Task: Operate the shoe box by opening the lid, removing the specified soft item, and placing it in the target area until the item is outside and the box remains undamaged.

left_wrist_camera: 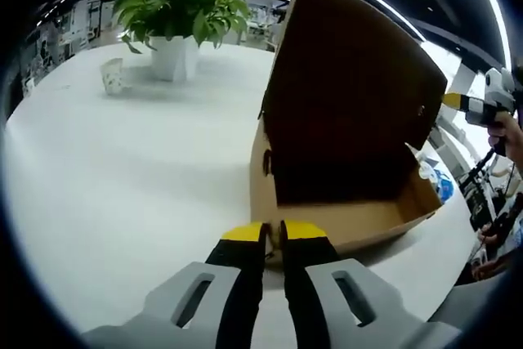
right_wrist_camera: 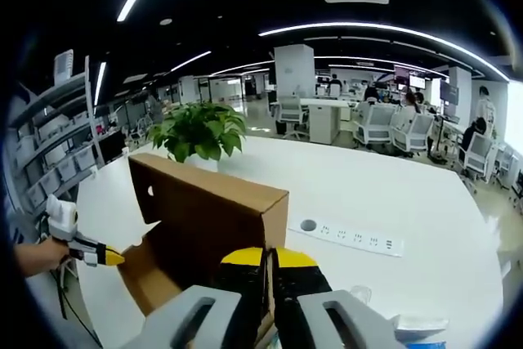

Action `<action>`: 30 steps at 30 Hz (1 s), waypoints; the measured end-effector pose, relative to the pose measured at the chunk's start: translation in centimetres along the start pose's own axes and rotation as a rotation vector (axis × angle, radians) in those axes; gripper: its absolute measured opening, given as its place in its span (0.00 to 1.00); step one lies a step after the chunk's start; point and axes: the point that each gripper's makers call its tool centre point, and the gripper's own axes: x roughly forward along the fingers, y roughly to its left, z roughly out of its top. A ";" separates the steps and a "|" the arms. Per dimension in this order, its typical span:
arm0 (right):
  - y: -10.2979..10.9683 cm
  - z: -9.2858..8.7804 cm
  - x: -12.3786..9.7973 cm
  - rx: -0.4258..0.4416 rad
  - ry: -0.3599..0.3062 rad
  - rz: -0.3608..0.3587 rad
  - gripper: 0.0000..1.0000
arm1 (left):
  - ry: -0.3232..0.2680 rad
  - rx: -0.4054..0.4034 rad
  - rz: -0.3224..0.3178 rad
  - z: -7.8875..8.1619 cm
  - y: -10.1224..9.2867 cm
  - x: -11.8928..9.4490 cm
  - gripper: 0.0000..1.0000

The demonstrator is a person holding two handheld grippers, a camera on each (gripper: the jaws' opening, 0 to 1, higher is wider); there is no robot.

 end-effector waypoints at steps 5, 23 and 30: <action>0.2 -0.2 -0.2 -0.006 -0.003 0.001 0.00 | 0.005 0.023 0.002 0.1 0.0 0.1 0.06; 0.4 -0.8 -0.9 0.007 -0.018 0.003 0.00 | -0.046 0.080 -0.004 2.3 -0.1 -0.6 0.10; 0.7 -1.1 -1.2 0.004 -0.018 0.007 0.00 | -0.060 0.100 -0.007 2.8 -0.1 -1.3 0.11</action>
